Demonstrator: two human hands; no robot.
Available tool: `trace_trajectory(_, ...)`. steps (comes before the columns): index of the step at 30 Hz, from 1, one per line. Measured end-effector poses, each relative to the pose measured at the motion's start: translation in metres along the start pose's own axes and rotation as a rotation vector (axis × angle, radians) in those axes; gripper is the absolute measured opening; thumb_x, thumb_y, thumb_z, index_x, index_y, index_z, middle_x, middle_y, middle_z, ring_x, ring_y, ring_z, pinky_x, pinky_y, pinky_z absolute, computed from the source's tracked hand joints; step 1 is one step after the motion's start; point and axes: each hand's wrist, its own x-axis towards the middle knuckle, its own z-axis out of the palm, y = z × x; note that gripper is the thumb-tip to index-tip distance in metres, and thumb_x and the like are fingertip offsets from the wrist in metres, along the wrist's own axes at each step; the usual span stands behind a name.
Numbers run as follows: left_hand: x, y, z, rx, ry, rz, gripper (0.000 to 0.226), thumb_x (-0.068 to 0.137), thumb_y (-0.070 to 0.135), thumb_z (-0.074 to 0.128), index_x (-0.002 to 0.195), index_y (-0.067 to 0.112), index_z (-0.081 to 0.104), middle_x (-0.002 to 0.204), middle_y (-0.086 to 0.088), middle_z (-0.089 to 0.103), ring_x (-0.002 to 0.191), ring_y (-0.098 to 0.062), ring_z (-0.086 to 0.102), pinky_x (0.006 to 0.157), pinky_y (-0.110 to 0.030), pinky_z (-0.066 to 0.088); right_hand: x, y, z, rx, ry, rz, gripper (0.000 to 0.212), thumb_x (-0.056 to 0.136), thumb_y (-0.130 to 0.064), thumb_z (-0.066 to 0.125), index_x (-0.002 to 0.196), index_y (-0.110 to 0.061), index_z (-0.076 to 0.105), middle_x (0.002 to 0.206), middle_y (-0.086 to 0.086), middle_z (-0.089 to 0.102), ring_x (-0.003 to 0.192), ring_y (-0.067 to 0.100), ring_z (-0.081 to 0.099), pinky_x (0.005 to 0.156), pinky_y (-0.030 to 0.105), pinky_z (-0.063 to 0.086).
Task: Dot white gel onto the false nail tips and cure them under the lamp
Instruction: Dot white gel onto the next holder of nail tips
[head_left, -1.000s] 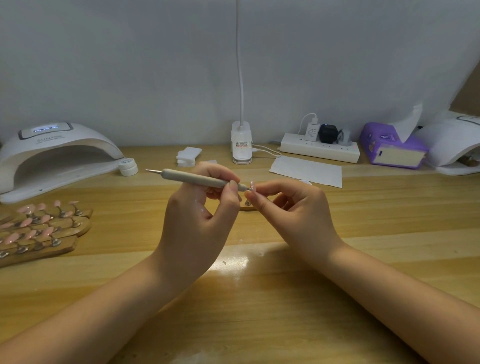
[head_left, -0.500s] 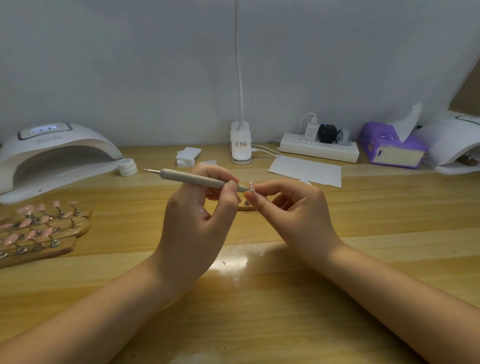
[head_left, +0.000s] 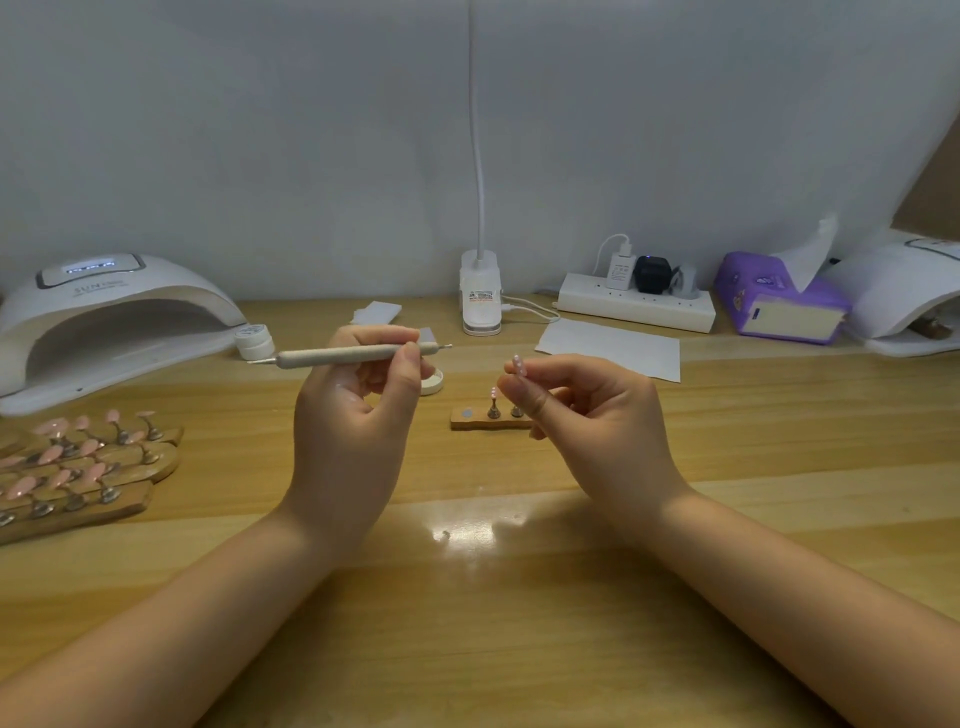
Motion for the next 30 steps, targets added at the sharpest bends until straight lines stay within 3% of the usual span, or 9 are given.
trace_trajectory(7,-0.002,-0.014,0.0,0.037,-0.014,-0.034,0.012,0.095,0.015,0.058,0.095,0.026,0.061,0.083,0.011,0.071,0.083,-0.002,0.068,0.071,-0.01,0.049,0.001,0.005,-0.002,-0.09,-0.026,0.035,0.012,0.081,-0.025,0.073,0.093,-0.02,0.074,0.08,-0.005,0.073,0.068,0.022,0.065,0.061,0.043,0.057)
trace_trajectory(11,-0.002,-0.024,0.0,0.06,0.005,-0.096,0.008,0.095,0.017,0.058,0.094,0.023,0.061,0.082,0.014,0.07,0.079,-0.001,0.066,0.071,-0.013,0.05,0.004,0.008,0.0,-0.131,-0.023,0.103,0.008,0.083,-0.023,0.074,0.089,-0.018,0.074,0.078,-0.005,0.073,0.07,0.009,0.066,0.064,0.037,0.058)
trace_trajectory(15,-0.001,-0.028,-0.001,0.062,0.023,-0.105,0.007,0.094,0.018,0.058,0.093,0.024,0.061,0.079,0.012,0.07,0.077,-0.002,0.066,0.069,-0.014,0.051,0.016,0.008,0.01,-0.34,-0.072,0.139,0.012,0.082,-0.036,0.073,0.081,-0.025,0.075,0.07,-0.01,0.068,0.064,0.002,0.059,0.064,0.033,0.053)
trace_trajectory(20,0.002,-0.032,-0.003,0.044,0.045,-0.117,0.008,0.095,0.018,0.057,0.094,0.024,0.061,0.081,0.014,0.07,0.08,-0.001,0.066,0.069,-0.01,0.049,0.026,0.013,0.031,-0.711,-0.128,0.061,0.017,0.088,-0.037,0.066,0.083,-0.024,0.076,0.066,-0.015,0.059,0.072,0.01,0.058,0.064,0.033,0.051)
trace_trajectory(25,0.004,-0.037,-0.004,0.024,0.066,-0.131,0.01,0.096,0.016,0.056,0.092,0.024,0.061,0.079,0.015,0.07,0.078,-0.001,0.066,0.069,-0.012,0.05,0.024,0.029,0.04,-0.853,-0.098,0.115,0.025,0.091,-0.041,0.056,0.092,-0.026,0.076,0.085,-0.005,0.072,0.085,0.017,0.061,0.072,0.03,0.045)
trace_trajectory(30,0.004,-0.04,-0.004,0.014,0.059,-0.148,0.011,0.096,0.016,0.057,0.092,0.025,0.061,0.079,0.015,0.07,0.079,-0.002,0.067,0.07,-0.013,0.051,0.023,0.034,0.045,-0.948,-0.135,0.126,0.031,0.095,-0.04,0.05,0.09,-0.022,0.074,0.085,0.0,0.071,0.086,0.022,0.062,0.079,0.035,0.044)
